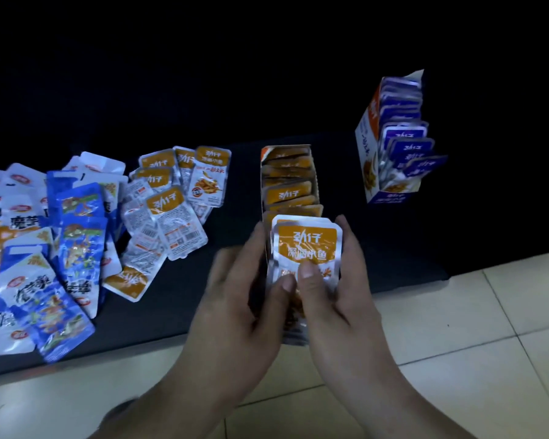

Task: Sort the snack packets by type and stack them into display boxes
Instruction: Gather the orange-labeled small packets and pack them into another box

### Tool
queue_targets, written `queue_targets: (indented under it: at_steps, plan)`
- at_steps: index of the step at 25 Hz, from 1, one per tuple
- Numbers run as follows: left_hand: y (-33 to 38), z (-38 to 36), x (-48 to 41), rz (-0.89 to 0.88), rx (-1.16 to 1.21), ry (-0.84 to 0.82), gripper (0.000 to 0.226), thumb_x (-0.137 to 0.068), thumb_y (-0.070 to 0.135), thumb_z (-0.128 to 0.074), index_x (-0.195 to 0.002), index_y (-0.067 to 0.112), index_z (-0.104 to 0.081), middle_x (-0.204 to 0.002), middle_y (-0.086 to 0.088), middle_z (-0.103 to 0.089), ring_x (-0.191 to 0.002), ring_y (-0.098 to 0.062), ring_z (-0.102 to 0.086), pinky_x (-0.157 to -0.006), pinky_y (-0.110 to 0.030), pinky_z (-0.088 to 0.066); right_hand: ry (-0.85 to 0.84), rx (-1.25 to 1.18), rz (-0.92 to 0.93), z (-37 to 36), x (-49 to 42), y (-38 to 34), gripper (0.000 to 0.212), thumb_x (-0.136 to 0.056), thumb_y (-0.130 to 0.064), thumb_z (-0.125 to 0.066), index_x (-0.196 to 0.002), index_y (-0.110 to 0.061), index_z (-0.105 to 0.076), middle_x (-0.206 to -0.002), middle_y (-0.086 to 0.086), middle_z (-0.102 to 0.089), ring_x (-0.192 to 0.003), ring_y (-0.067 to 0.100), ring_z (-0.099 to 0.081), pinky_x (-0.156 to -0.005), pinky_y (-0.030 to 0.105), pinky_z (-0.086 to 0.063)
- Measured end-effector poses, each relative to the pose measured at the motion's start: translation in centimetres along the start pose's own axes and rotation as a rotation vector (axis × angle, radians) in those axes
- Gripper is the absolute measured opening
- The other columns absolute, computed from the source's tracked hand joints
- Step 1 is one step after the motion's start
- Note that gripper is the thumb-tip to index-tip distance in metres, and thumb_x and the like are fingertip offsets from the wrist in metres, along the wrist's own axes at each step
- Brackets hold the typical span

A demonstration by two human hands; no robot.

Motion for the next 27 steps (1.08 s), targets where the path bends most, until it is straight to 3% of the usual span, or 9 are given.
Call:
queue_targets:
  at_steps: [2, 4, 7, 10, 13, 16, 18, 22, 27]
  plan:
    - [0.5, -1.5, 0.6, 0.059, 0.112, -0.123, 0.067, -0.105, 0.034, -0.050, -0.157, 0.055, -0.014, -0.128, 0.026, -0.047, -0.117, 0.007, -0.058, -0.088, -0.015, -0.053, -0.013, 0.005, -0.005, 0.2, 0.5, 0.4, 0.069, -0.097, -0.035, -0.049, -0.156, -0.046, -0.016, -0.134, -0.024, -0.060, -0.116, -0.008, -0.062, -0.089, 0.013, -0.054]
    - [0.6, -2.3, 1.0, 0.099, 0.175, -0.153, 0.072, -0.105, 0.027, -0.048, -0.156, 0.058, -0.008, -0.131, 0.028, -0.044, -0.120, 0.011, -0.055, -0.092, -0.015, -0.051, -0.047, -0.037, -0.063, 0.3, 0.8, 0.9, 0.068, -0.100, -0.028, -0.047, -0.155, -0.050, -0.013, -0.133, -0.024, -0.060, -0.117, -0.006, -0.063, -0.089, 0.019, -0.057]
    - [0.3, -2.7, 0.7, 0.110, 0.247, -0.180, 0.073, -0.105, 0.019, -0.051, -0.156, 0.058, -0.016, -0.132, 0.018, -0.048, -0.118, -0.001, -0.061, -0.094, -0.032, -0.057, -0.107, 0.027, -0.121, 1.7, 0.3, 0.1, 0.080, -0.102, -0.013, -0.055, -0.153, -0.057, -0.010, -0.116, -0.032, -0.067, -0.107, -0.007, -0.067, -0.079, 0.018, -0.058]
    - [0.0, -2.4, 0.6, 0.055, 0.171, -0.210, 0.075, -0.105, 0.014, -0.052, -0.160, 0.049, -0.016, -0.131, 0.011, -0.050, -0.119, -0.007, -0.060, -0.094, -0.025, -0.053, -0.151, 0.134, -0.128, 3.9, -1.2, -2.0, 0.101, -0.090, -0.003, -0.072, -0.146, -0.068, -0.020, -0.115, -0.025, -0.071, -0.107, 0.003, -0.071, -0.090, 0.031, -0.058]
    - [-0.1, -2.0, 0.5, 0.003, 0.162, -0.194, 0.080, -0.104, 0.007, -0.053, -0.162, 0.042, -0.011, -0.139, 0.019, -0.048, -0.133, -0.002, -0.050, -0.102, -0.012, -0.042, -0.233, 0.203, -0.128, 4.4, -2.0, -3.3, 0.095, -0.086, -0.003, -0.077, -0.137, -0.072, -0.036, -0.117, -0.024, -0.069, -0.105, 0.004, -0.071, -0.093, 0.036, -0.059]
    - [-0.6, -2.1, 0.2, 0.048, 0.290, -0.148, 0.086, -0.102, 0.011, -0.055, -0.161, 0.045, -0.002, -0.148, 0.029, -0.040, -0.139, 0.004, -0.045, -0.106, -0.021, -0.047, -0.187, 0.116, -0.126, 3.0, -1.7, -2.6, 0.084, -0.091, 0.004, -0.068, -0.131, -0.066, -0.047, -0.123, -0.019, -0.068, -0.110, 0.009, -0.070, -0.097, 0.041, -0.056]
    - [-0.9, -2.2, 0.3, 0.051, 0.279, -0.139, 0.086, -0.103, 0.014, -0.056, -0.161, 0.048, -0.002, -0.147, 0.025, -0.041, -0.138, 0.000, -0.048, -0.106, -0.031, -0.051, -0.145, 0.050, -0.131, 2.3, -1.5, -2.0, 0.080, -0.091, 0.008, -0.065, -0.130, -0.061, -0.052, -0.123, -0.015, -0.069, -0.111, 0.011, -0.070, -0.098, 0.044, -0.056]
    - [-0.9, -2.0, 0.3, 0.044, 0.266, -0.201, 0.073, -0.102, 0.006, -0.058, -0.158, 0.042, -0.029, -0.134, 0.008, -0.048, -0.125, -0.010, -0.060, -0.097, -0.023, -0.053, -0.199, 0.028, -0.140, 2.4, -1.6, -1.6, 0.090, -0.092, 0.009, -0.064, -0.132, -0.069, -0.043, -0.124, -0.017, -0.068, -0.111, 0.009, -0.069, -0.094, 0.038, -0.057]
    - [-1.2, -2.2, 0.4, 0.085, 0.354, -0.328, 0.062, -0.107, 0.016, -0.053, -0.156, 0.047, -0.031, -0.143, 0.000, -0.055, -0.133, -0.022, -0.056, -0.108, -0.045, -0.050, -0.182, 0.052, -0.154, 2.4, -1.5, -1.5, 0.077, -0.085, 0.007, -0.072, -0.124, -0.058, -0.057, -0.114, -0.012, -0.071, -0.106, 0.015, -0.071, -0.093, 0.046, -0.059]
Point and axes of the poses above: each hand's wrist, its own x-axis away from the middle knuckle, its own z-axis out of the back of the hand, y = z × x, the point moved 3 cm from there along -x, towards the middle knuckle
